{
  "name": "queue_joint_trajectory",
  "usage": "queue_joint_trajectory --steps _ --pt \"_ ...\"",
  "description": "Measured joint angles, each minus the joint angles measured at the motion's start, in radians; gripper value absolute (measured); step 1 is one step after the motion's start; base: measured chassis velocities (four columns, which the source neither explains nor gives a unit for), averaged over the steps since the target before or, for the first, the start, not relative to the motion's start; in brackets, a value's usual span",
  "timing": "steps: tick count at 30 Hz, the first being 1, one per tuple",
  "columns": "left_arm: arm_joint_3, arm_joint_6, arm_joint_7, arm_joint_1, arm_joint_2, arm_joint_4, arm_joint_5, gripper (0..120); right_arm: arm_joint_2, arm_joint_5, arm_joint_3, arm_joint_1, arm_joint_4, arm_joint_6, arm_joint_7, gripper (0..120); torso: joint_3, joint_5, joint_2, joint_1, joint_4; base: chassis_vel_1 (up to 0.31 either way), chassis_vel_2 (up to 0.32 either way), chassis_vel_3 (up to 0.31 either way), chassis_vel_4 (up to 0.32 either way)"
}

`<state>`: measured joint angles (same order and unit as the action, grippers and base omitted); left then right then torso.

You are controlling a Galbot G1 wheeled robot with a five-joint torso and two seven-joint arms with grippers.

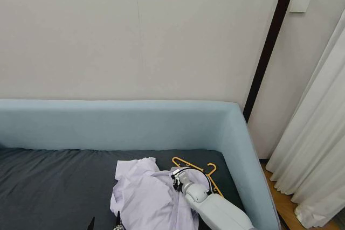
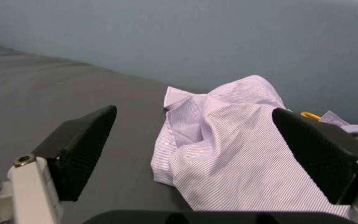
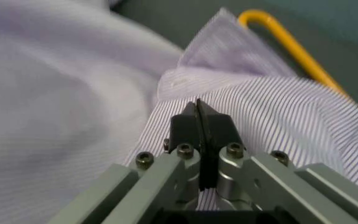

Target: Pick up the clothes from the sofa and hang them on the clothes hanger.

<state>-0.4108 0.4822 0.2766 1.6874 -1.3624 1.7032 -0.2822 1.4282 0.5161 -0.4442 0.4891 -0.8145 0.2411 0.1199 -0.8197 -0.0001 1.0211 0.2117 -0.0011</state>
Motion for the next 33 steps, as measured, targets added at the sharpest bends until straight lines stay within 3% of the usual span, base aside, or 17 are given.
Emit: queue_joint_trajectory --steps 7,20,22,26,33 --pt "0.003 0.001 0.000 -0.008 0.001 -0.004 -0.002 99 -0.027 0.015 -0.010 0.009 -0.081 0.002 0.073 23 0.000 -0.0001 0.000 0.000 -0.0002 0.000 0.000 0.000 0.000" --pt "-0.004 0.002 0.000 0.006 0.003 0.011 -0.001 99 0.047 -0.030 0.031 0.004 0.040 0.047 0.051 72 0.000 -0.0001 0.000 0.000 0.0001 0.000 0.000 0.000 0.000" --pt "-0.004 0.002 0.000 0.006 0.003 0.012 -0.001 99 0.048 -0.025 0.032 0.004 0.040 0.058 0.047 72 0.000 -0.0001 0.000 0.000 -0.0001 0.000 0.000 0.000 0.000" --pt "-0.003 0.002 -0.001 0.004 0.001 0.010 -0.001 99 0.053 -0.022 0.032 0.004 0.046 0.067 0.041 61 0.000 -0.0001 0.000 0.000 -0.0001 0.000 0.000 0.000 0.000" --pt "-0.003 0.002 -0.001 0.003 0.000 0.007 -0.002 99 0.061 -0.022 0.036 0.002 0.068 0.054 0.043 32 0.000 -0.0001 0.000 0.000 0.0000 0.000 0.000 0.000 0.000"
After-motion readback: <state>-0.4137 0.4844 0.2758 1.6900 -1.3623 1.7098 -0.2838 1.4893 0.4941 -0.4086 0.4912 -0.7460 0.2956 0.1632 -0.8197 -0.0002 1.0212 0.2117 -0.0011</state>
